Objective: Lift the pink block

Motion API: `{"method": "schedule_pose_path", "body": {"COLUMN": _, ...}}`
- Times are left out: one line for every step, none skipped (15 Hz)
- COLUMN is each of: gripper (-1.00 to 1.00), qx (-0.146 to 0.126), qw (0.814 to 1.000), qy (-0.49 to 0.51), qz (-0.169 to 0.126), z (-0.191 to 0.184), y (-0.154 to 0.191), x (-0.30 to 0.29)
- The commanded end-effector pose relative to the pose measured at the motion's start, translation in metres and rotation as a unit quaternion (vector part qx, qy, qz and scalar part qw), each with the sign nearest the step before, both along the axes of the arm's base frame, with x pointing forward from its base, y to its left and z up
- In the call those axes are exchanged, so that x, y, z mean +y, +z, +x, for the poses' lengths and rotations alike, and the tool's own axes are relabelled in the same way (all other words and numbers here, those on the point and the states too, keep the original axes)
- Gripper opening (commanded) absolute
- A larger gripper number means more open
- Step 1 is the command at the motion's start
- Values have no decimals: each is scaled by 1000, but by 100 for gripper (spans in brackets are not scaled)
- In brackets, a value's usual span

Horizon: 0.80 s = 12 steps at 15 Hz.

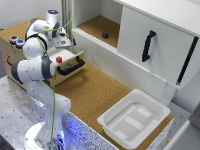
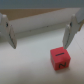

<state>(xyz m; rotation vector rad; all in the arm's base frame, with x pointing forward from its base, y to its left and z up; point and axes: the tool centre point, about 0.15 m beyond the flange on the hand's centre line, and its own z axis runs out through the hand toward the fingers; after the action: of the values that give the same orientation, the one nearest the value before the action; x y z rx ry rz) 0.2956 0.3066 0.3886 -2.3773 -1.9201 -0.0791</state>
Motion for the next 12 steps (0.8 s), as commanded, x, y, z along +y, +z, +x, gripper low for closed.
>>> {"method": "schedule_pose_path", "body": {"gripper": 100, "qx": 21, "qw": 995, "qy": 97, "qz": -16, "z": 31, "y": -17, "x": -10}}
{"method": "schedule_pose_path", "body": {"gripper": 100, "qx": 21, "qw": 994, "qy": 108, "qz": -6, "z": 34, "y": -19, "x": -8}}
{"method": "schedule_pose_path", "body": {"gripper": 100, "qx": 21, "qw": 992, "qy": 123, "qz": 2, "z": 36, "y": -24, "x": -5}}
{"method": "schedule_pose_path", "body": {"gripper": 100, "qx": 21, "qw": 991, "qy": 136, "qz": 3, "z": 38, "y": -30, "x": -3}}
{"method": "schedule_pose_path", "body": {"gripper": 100, "qx": 19, "qw": 989, "qy": 147, "qz": 1, "z": 39, "y": -35, "x": -1}}
{"method": "schedule_pose_path", "body": {"gripper": 100, "qx": 18, "qw": 988, "qy": 156, "qz": -1, "z": 41, "y": -42, "x": 0}}
{"method": "schedule_pose_path", "body": {"gripper": 100, "qx": 18, "qw": 987, "qy": 162, "qz": -4, "z": 45, "y": -47, "x": 1}}
{"method": "schedule_pose_path", "body": {"gripper": 100, "qx": 12, "qw": 987, "qy": 161, "qz": 2, "z": 50, "y": -51, "x": 3}}
{"method": "schedule_pose_path", "body": {"gripper": 100, "qx": 9, "qw": 987, "qy": 159, "qz": 7, "z": 53, "y": -52, "x": 4}}
{"method": "schedule_pose_path", "body": {"gripper": 100, "qx": -1, "qw": 987, "qy": 158, "qz": 9, "z": 54, "y": -55, "x": 7}}
{"method": "schedule_pose_path", "body": {"gripper": 100, "qx": -3, "qw": 988, "qy": 157, "qz": 12, "z": 55, "y": -56, "x": 8}}
{"method": "schedule_pose_path", "body": {"gripper": 100, "qx": -11, "qw": 988, "qy": 154, "qz": 13, "z": 54, "y": -59, "x": 8}}
